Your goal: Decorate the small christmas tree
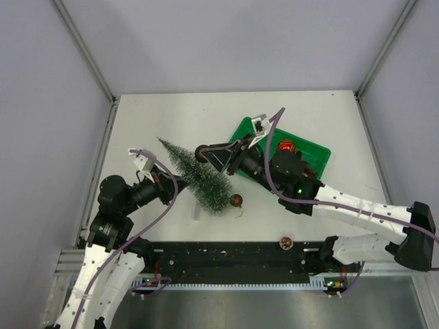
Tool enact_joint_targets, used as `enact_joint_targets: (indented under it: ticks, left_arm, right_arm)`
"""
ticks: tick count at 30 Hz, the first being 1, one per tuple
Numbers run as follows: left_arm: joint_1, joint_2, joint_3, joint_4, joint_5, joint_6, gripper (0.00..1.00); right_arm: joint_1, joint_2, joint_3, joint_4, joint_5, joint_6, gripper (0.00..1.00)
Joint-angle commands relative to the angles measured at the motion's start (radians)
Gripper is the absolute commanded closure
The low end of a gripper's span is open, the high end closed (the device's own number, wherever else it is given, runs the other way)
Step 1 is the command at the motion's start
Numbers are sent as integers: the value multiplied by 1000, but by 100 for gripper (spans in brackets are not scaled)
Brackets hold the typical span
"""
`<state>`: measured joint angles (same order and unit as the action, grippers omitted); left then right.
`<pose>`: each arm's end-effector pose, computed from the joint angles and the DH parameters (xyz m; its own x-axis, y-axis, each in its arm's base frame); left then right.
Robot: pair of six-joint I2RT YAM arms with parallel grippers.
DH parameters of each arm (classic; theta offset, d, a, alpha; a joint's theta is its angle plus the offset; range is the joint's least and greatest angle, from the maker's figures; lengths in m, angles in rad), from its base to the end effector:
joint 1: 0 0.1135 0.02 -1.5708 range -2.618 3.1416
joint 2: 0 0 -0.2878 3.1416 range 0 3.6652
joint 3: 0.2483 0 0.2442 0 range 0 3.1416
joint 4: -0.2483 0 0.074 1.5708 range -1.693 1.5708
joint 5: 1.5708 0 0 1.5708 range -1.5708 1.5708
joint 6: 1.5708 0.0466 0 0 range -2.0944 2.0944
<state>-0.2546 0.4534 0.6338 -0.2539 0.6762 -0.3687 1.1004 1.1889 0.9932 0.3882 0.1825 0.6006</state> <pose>0.0831 -0.0518 0.3330 -0.3548 -0.1981 -0.9137 0.7211 0.5641 -0.4023 0.1318 0.2406 0.4163 -0.3782 0.4823 -0.7901 -0.7056 0.4023 0.5833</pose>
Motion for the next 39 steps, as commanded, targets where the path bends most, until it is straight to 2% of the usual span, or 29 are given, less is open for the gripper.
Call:
enact_joint_targets:
  ticks: [1, 15, 23, 39]
  left_arm:
    - [5, -10, 4, 59, 25, -9, 100]
    - [5, -9, 1, 67, 25, -15, 100]
    - [5, -10, -3, 74, 20, -26, 100]
    - [6, -9, -2, 73, 8, -29, 100]
  right_arm:
    - [-1, 17, 22, 67, 12, -35, 76]
    - [-4, -64, -105, 64, 80, -33, 78]
    - [-1, -113, -126, 75, 60, 4, 79]
    - [41, -92, -130, 132, 35, 57, 82]
